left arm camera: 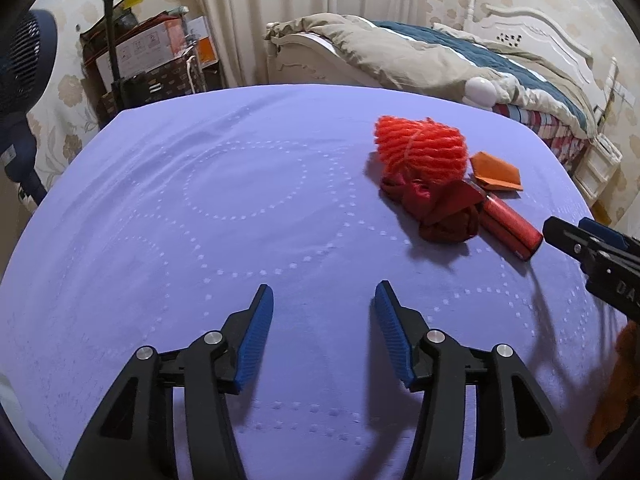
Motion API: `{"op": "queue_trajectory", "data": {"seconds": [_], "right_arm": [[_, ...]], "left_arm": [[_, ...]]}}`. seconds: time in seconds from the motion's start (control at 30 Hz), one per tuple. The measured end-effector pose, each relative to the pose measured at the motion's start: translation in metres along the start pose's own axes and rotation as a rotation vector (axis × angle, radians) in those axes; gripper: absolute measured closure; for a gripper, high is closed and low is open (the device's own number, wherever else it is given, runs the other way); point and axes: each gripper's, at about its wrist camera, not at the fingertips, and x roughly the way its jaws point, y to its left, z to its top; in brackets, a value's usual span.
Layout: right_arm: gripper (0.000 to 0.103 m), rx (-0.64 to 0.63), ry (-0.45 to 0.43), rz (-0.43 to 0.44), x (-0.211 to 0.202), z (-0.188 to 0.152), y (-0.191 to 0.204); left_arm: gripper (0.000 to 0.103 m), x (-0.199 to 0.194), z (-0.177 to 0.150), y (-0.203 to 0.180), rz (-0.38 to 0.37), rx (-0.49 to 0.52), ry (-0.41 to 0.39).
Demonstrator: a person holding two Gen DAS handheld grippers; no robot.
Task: Collect trash
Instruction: 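Grasp the red spray can with the right gripper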
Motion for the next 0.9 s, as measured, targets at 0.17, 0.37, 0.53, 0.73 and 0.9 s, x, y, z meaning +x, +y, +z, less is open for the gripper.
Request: {"op": "queue_trajectory", "data": {"seconds": [0.17,0.37,0.53,0.73,0.9], "right_arm": [[0.034,-0.053,-0.009,0.016,0.001,0.006,0.021],[0.054,-0.107,0.017,0.044,0.020,0.014,0.045],[0.073,-0.128,0.050,0.053,0.030,0.012,0.055],[0.080,-0.083,0.071,0.017,0.025,0.002,0.041],[0.063,-0.070,0.070,0.011,0.023,0.000,0.036]], "left_arm": [[0.044,0.000,-0.001,0.009,0.003,-0.018,0.001],[0.040,-0.001,-0.002,0.014,-0.006,-0.031,0.000],[0.038,-0.001,-0.002,0.015,-0.010,-0.029,-0.001],[0.037,-0.001,-0.002,0.016,-0.012,-0.028,-0.003],[0.035,-0.001,-0.002,0.015,-0.013,-0.024,-0.001]]}}
